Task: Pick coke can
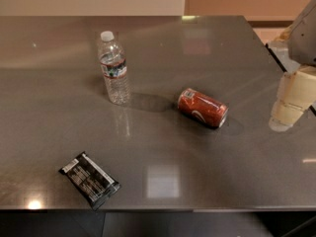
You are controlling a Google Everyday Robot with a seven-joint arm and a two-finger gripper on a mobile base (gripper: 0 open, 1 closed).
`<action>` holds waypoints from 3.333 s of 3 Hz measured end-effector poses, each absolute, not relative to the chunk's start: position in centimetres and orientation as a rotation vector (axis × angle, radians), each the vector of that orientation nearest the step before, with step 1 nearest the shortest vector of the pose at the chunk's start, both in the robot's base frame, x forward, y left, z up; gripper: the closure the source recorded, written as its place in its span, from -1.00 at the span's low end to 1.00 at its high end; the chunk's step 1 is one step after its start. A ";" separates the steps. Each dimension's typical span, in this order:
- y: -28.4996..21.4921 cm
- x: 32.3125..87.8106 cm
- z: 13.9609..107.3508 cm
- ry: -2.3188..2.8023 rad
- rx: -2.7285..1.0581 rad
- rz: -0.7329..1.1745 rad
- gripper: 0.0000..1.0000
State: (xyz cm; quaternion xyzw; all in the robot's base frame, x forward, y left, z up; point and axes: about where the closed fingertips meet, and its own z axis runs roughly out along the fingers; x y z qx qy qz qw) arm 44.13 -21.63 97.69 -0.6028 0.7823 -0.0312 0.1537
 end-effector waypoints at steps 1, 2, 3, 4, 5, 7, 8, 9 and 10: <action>-21.2 46.2 96.1 2.316 -1.736 -0.069 -1.00; -19.7 48.9 94.3 2.383 -1.720 -0.062 -1.00; -17.1 50.9 92.4 2.423 -1.695 -0.035 -1.00; -15.1 51.2 91.7 2.448 -1.649 -0.014 -1.00; -13.4 50.8 90.4 2.469 -1.615 -0.025 -1.00; -11.5 49.9 87.1 2.474 -1.653 -0.065 -1.00; -11.1 49.8 85.7 2.488 -1.674 -0.062 -1.00; -11.0 49.8 84.9 2.499 -1.686 -0.060 -0.68; -11.1 49.9 84.7 2.506 -1.686 -0.060 -0.24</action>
Offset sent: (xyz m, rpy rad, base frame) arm 0.0762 0.0377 -0.0579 -0.0705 0.1875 -0.1155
